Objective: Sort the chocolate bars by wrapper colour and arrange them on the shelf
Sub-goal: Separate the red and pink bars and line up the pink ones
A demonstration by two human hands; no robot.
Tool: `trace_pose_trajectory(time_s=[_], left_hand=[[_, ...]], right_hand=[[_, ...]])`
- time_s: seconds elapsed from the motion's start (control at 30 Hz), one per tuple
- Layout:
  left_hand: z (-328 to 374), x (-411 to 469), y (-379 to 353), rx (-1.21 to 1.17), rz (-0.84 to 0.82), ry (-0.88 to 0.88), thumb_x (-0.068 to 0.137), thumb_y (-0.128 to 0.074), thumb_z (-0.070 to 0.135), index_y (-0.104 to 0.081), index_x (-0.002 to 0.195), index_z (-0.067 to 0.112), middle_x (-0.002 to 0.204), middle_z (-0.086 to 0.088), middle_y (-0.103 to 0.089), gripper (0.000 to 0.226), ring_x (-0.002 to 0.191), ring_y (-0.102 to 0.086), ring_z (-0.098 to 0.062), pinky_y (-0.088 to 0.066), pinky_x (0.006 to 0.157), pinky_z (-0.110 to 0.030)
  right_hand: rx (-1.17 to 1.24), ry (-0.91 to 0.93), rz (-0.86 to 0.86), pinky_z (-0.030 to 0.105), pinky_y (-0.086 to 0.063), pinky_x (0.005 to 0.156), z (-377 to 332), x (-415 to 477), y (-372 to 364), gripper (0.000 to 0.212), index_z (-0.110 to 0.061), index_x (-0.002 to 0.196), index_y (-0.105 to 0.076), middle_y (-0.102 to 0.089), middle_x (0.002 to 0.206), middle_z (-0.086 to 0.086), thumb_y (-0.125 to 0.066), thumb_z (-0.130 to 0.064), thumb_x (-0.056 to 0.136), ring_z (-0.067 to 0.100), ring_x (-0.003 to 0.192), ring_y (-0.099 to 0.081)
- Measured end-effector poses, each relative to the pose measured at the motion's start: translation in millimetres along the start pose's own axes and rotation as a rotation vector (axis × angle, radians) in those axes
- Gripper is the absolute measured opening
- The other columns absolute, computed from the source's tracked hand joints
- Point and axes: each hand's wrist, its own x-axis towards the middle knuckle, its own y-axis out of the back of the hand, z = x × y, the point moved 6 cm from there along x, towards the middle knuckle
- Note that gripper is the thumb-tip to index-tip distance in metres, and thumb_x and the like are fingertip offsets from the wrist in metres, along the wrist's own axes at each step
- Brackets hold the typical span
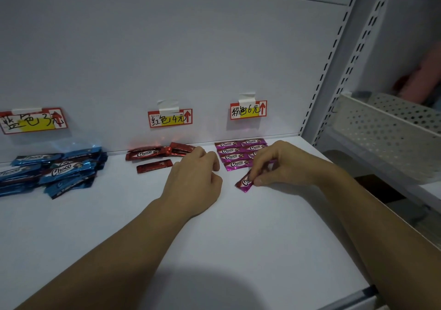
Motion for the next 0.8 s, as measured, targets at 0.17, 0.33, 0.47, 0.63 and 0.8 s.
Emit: trace_pose_trajectory(time_s=[0.17,0.33,0.47,0.63,0.8], left_hand=[[0,0,0,-0.005,0.002,-0.007,0.095,-0.055,0.021,-0.059,0.112,0.024,0.117,0.004,-0.053,0.018,0.1,-0.055,-0.016,-0.052,0.091,-0.04],[-1,1,-1,-0.007,0.001,-0.006,0.095,-0.055,0.021,-0.059,0.112,0.024,0.117,0.004,-0.053,0.018,0.101,-0.055,-0.016,-0.053,0.091,-0.039],[-2,1,-2,-0.01,0.002,-0.004,0.095,-0.056,0.02,-0.059,0.111,0.024,0.116,0.004,-0.053,0.017,0.1,-0.054,-0.015,-0.053,0.091,-0.04],[-3,2,-2,-0.002,0.017,-0.006,0.095,-0.056,0.021,-0.06,0.111,0.025,0.115,0.005,-0.052,0.017,0.099,-0.054,-0.015,-0.053,0.09,-0.038],[-1,2,-1,0.036,0.04,-0.054,0.095,-0.055,0.019,-0.06,0.113,0.024,0.115,0.004,-0.054,0.019,0.101,-0.053,-0.015,-0.051,0.091,-0.039]], right_hand=[[-0.013,-0.023,0.097,0.019,-0.054,0.069,9,4,3,0.013,-0.022,0.091,-0.082,-0.076,0.086,-0.011,-0.085,-0.016,0.079,0.012,0.08,-0.067],[-0.011,-0.013,0.142,0.019,-0.054,0.068,13,7,2,0.013,-0.025,0.09,-0.082,-0.075,0.085,-0.017,-0.085,-0.017,0.08,0.007,0.08,-0.067],[-0.018,0.001,0.16,0.014,-0.05,0.066,12,9,1,0.013,-0.025,0.091,-0.082,-0.073,0.084,-0.021,-0.084,-0.018,0.08,-0.002,0.082,-0.064],[-0.022,0.0,0.173,0.012,-0.05,0.067,11,8,2,0.013,-0.022,0.092,-0.081,-0.072,0.088,-0.019,-0.084,-0.019,0.08,-0.006,0.086,-0.063],[-0.04,-0.002,0.182,0.018,-0.055,0.067,9,8,1,0.013,-0.023,0.093,-0.081,-0.072,0.09,-0.014,-0.084,-0.021,0.08,0.003,0.087,-0.065]])
